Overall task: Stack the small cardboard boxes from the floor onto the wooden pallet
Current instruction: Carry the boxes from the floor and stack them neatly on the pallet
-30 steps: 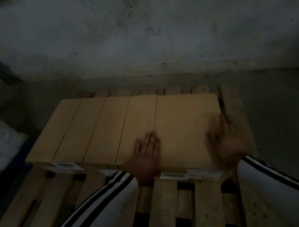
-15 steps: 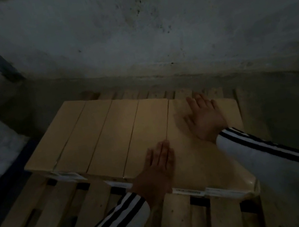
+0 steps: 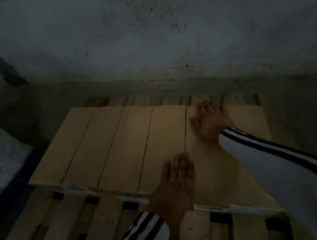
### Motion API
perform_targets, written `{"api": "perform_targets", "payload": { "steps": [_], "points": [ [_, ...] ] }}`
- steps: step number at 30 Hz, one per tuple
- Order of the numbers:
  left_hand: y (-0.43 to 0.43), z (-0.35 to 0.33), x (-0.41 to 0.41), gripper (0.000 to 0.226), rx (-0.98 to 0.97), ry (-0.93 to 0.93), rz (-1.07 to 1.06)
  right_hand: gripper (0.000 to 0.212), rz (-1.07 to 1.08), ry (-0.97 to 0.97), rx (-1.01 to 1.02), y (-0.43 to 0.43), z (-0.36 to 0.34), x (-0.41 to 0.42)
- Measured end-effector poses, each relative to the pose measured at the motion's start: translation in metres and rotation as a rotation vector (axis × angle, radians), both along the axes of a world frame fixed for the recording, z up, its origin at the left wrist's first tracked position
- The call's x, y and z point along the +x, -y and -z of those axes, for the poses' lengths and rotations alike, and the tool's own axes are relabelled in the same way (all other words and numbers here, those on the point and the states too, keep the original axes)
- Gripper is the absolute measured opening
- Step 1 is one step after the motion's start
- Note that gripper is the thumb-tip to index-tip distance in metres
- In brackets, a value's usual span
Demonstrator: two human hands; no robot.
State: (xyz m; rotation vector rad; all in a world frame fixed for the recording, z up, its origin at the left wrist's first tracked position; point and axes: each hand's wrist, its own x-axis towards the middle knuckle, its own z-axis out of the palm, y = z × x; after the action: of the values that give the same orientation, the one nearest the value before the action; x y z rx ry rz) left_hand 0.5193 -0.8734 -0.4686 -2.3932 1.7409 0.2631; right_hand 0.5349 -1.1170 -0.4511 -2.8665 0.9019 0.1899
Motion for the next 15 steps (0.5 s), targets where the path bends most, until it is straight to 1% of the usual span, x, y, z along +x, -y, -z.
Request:
{"api": "perform_targets", "payload": {
  "steps": [1, 3, 5, 7, 8, 9, 10, 11, 12, 13, 15],
  "points": [
    [-0.001, -0.001, 0.0, 0.13, 0.022, -0.016, 0.012, 0.074, -0.024, 0.006, 0.001, -0.003, 0.0, -0.007],
    [-0.004, -0.005, -0.004, 0.129, -0.027, -0.035, 0.003, 0.074, -0.073, 0.034, -0.002, -0.011, 0.001, -0.026],
    [-0.003, -0.01, -0.01, 0.123, -0.102, -0.076, -0.076, 0.075, -0.123, 0.079, 0.016, -0.026, 0.003, -0.053],
    [0.007, -0.018, -0.022, 0.124, -0.11, -0.106, -0.193, 0.08, -0.189, 0.125, 0.05, -0.043, 0.003, -0.085],
    [0.014, -0.019, -0.029, 0.119, -0.14, -0.091, -0.257, 0.081, -0.236, 0.152, 0.055, -0.05, 0.005, -0.103],
    [0.023, -0.019, -0.037, 0.107, -0.171, -0.069, -0.328, 0.079, -0.277, 0.19, 0.053, -0.055, 0.007, -0.124],
    [0.03, -0.017, -0.043, 0.096, -0.19, -0.055, -0.393, 0.074, -0.295, 0.238, 0.052, -0.058, 0.012, -0.145],
    [0.037, -0.013, -0.05, 0.091, -0.205, -0.049, -0.431, 0.069, -0.292, 0.286, 0.059, -0.057, 0.014, -0.168],
    [0.042, -0.009, -0.055, 0.089, -0.221, -0.053, -0.46, 0.068, -0.248, 0.352, 0.089, -0.05, 0.016, -0.188],
    [0.044, -0.005, -0.058, 0.088, -0.227, -0.052, -0.47, 0.069, -0.137, 0.45, 0.113, -0.042, 0.015, -0.208],
    [0.044, 0.004, -0.058, 0.084, -0.26, -0.021, -0.446, 0.075, 0.293, 0.666, 0.27, -0.023, 0.017, -0.243]
  ]
}}
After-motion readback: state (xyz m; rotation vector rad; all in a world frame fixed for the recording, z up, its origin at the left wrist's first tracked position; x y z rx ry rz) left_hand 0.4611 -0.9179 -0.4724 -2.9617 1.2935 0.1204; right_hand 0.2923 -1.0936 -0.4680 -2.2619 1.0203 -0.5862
